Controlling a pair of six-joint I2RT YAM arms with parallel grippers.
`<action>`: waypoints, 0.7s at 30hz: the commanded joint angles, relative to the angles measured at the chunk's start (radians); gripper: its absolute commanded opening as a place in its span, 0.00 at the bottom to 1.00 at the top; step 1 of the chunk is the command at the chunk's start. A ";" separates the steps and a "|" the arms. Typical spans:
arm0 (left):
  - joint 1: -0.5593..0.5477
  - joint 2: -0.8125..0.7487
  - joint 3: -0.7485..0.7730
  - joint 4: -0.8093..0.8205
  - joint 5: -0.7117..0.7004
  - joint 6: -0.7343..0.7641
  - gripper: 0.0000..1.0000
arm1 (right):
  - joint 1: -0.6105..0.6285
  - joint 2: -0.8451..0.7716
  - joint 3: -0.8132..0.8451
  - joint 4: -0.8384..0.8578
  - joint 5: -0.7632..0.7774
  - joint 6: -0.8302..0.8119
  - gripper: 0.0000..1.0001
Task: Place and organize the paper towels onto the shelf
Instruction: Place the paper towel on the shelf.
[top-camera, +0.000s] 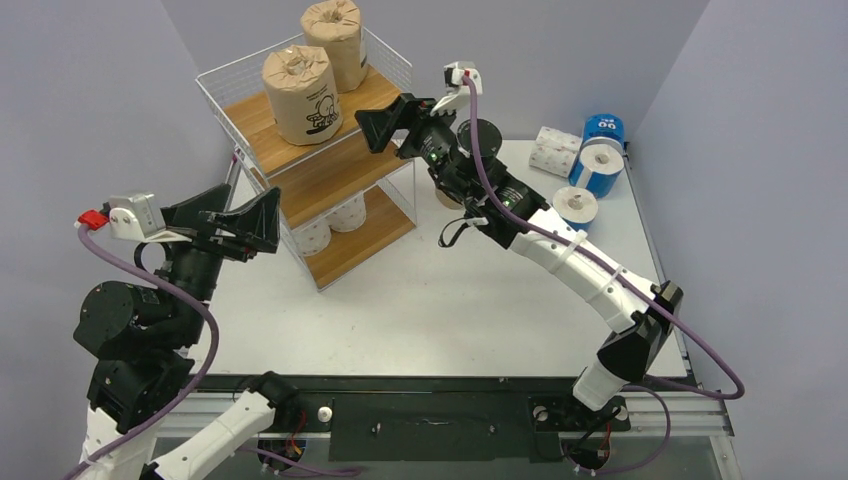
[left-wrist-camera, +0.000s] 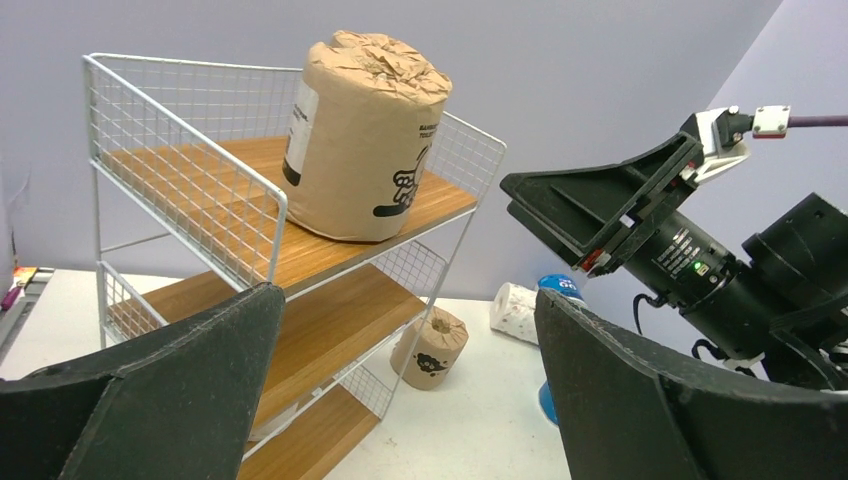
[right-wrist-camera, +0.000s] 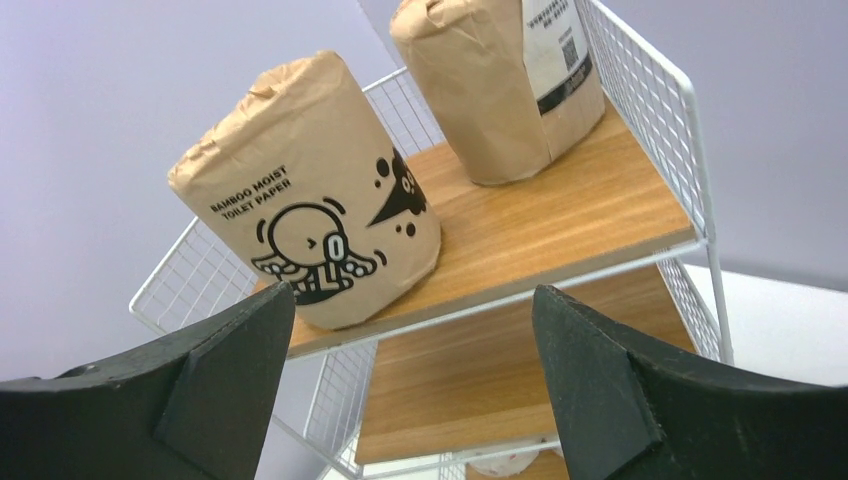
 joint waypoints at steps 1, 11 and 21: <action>0.007 -0.026 -0.013 -0.018 -0.035 0.002 0.96 | 0.014 0.040 0.116 -0.047 -0.008 -0.065 0.84; 0.004 -0.133 -0.096 0.025 -0.182 0.045 0.96 | 0.059 0.132 0.217 -0.147 0.042 -0.160 0.83; 0.005 -0.217 -0.173 0.018 -0.213 0.097 0.96 | 0.074 0.213 0.293 -0.138 0.019 -0.244 0.83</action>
